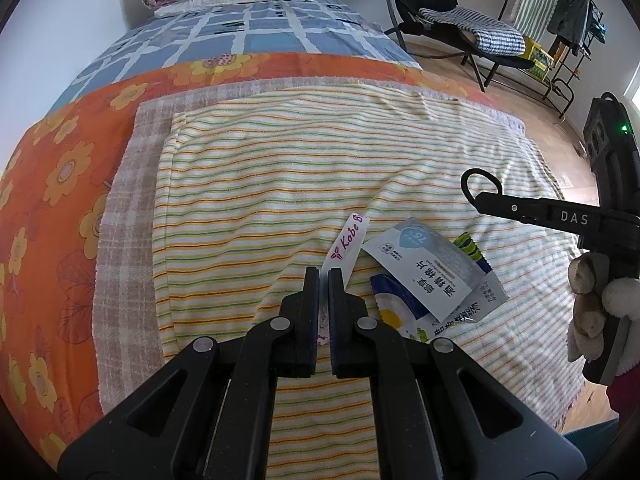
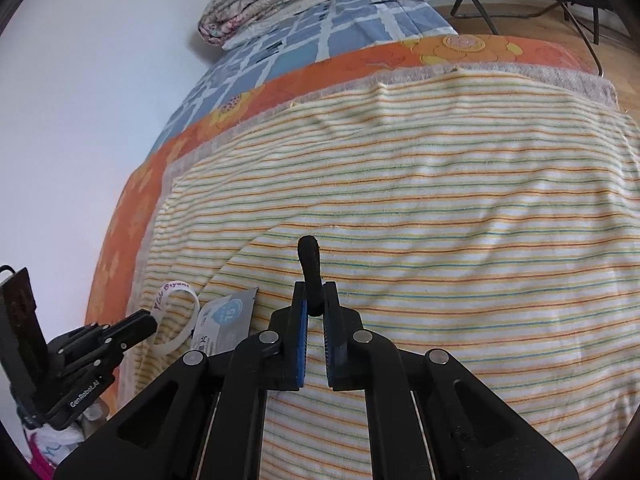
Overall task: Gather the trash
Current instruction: 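Lift the white cable with the left tool while the right tool lifts the scissors, then carry the cable and scissors with both tools over the blue basket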
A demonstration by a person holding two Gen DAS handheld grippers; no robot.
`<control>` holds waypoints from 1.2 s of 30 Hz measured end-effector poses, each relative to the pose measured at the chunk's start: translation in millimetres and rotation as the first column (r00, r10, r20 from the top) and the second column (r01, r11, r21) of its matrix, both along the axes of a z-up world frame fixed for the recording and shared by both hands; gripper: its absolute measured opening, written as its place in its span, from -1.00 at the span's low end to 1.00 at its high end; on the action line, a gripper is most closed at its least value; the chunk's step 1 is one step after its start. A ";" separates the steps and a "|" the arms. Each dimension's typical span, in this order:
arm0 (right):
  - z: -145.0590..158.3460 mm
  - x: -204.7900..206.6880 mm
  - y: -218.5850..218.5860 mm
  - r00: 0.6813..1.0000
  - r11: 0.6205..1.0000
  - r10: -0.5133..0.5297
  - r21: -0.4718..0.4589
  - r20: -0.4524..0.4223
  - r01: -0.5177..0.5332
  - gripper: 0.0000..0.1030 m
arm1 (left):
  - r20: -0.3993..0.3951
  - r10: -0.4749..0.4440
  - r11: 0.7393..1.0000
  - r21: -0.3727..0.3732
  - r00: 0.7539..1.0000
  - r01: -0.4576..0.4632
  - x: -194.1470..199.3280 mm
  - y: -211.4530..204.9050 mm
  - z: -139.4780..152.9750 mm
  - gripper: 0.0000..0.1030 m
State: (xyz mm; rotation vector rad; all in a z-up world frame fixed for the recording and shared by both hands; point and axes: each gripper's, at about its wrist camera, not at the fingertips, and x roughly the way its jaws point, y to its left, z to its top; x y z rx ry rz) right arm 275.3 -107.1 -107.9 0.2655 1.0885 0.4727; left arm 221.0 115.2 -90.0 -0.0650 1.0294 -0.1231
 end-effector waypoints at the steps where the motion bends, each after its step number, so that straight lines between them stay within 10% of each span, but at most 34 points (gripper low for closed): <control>1: 2.8 -1.9 -1.6 1.000 1.000 0.006 -0.008 0.008 -0.006 -0.89 | 0.003 -0.002 1.000 0.000 1.000 0.002 -1.0 -0.3 1.5 -0.96; 36: 58.8 -193.5 -33.6 0.973 0.964 0.205 -0.195 0.106 -0.182 -0.89 | 0.079 -0.070 0.997 -0.022 0.994 0.072 -147.9 -17.6 62.7 -0.99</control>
